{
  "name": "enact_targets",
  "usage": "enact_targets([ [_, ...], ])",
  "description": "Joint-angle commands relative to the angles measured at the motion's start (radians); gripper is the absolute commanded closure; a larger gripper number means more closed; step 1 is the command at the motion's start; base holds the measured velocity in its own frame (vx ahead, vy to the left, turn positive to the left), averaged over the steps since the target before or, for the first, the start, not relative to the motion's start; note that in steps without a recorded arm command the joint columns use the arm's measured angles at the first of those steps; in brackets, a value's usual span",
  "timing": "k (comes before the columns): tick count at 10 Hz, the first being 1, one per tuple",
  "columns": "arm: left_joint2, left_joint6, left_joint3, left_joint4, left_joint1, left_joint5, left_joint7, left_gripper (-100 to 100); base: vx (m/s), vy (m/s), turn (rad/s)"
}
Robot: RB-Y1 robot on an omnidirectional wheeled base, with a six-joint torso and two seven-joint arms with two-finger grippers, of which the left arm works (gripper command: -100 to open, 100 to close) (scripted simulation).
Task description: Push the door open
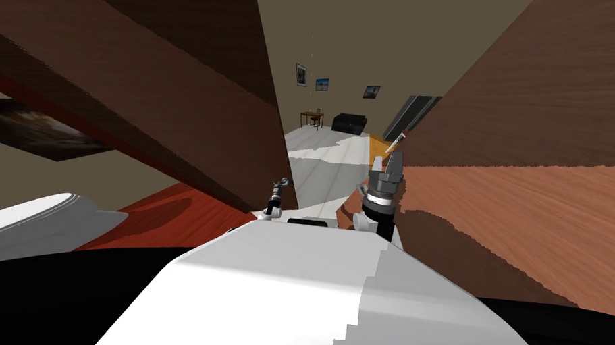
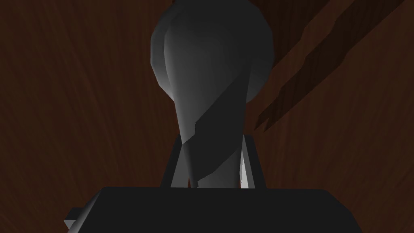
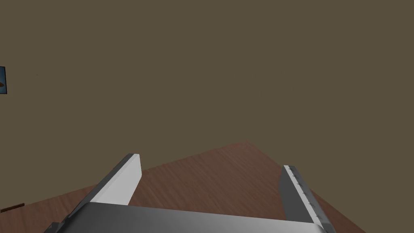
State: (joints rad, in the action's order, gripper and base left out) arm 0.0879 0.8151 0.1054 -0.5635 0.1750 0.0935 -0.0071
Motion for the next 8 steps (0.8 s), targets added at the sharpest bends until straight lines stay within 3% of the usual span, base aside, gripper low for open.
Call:
enact_targets([
  [1,0.009,-0.016,0.009,-0.049,-0.014,0.004,-0.006,100,0.119,-0.022,0.011],
  [2,0.009,-0.016,0.009,-0.049,-0.014,0.004,-0.006,100,0.052,-0.008,0.000],
  [3,0.010,-0.014,0.028,-0.051,-0.013,0.013,-0.025,100,0.160,0.002,0.060],
  [6,0.010,-0.013,0.045,-0.052,-0.012,0.022,-0.044,100,0.196,-0.015,0.086],
  [8,0.005,-0.010,0.074,-0.055,-0.010,0.037,-0.074,100,0.227,-0.032,0.102],
])
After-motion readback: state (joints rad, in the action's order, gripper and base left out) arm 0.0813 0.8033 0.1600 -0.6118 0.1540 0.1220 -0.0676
